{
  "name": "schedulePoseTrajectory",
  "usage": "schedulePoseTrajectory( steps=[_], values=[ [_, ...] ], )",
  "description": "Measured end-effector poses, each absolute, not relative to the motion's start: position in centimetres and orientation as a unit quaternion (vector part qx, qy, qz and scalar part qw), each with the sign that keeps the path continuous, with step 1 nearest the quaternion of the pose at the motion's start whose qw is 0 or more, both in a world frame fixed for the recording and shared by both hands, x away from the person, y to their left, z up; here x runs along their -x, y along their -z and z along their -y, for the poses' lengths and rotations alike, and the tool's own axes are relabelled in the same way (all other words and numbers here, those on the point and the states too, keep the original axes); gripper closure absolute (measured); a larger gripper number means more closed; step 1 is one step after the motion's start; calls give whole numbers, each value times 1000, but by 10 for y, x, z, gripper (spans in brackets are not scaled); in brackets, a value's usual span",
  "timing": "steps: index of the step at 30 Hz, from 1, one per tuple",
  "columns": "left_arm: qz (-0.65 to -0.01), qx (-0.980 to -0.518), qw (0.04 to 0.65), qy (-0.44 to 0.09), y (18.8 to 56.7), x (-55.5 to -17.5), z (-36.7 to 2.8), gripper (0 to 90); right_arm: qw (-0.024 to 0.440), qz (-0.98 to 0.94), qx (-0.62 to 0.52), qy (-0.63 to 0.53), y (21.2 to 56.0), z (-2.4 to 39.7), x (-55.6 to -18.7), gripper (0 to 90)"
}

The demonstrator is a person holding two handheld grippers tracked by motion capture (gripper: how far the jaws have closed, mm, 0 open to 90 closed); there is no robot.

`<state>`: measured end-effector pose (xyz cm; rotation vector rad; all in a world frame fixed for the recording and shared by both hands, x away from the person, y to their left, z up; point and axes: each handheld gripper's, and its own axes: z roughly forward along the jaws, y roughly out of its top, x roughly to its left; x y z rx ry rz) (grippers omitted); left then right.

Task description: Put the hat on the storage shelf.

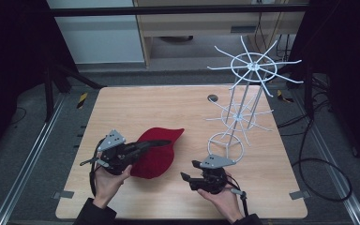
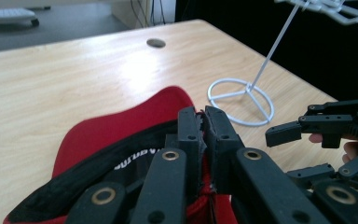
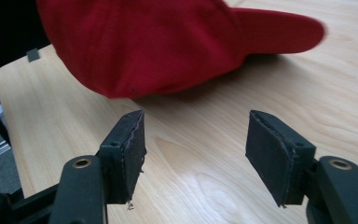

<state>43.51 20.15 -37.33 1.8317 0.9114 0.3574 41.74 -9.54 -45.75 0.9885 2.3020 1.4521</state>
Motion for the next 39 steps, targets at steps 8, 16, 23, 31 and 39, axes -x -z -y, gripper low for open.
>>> schedulePoseTrajectory(
  steps=[8,16,23,31,39],
  values=[
    [-367,-767,508,-138,376,-433,-196,863,104,-794,-329,-500,466,72,-422,361],
    [-357,-775,507,-124,376,-431,-191,867,92,-788,-326,-514,475,61,-430,345],
    [-350,-778,508,-115,377,-430,-189,867,86,-783,-322,-525,482,58,-441,544],
    [-347,-784,502,-113,382,-430,-187,866,84,-786,-317,-523,478,58,-444,900],
    [-352,-780,504,-118,381,-430,-193,866,97,-786,-323,-518,472,63,-443,731]
  ],
)
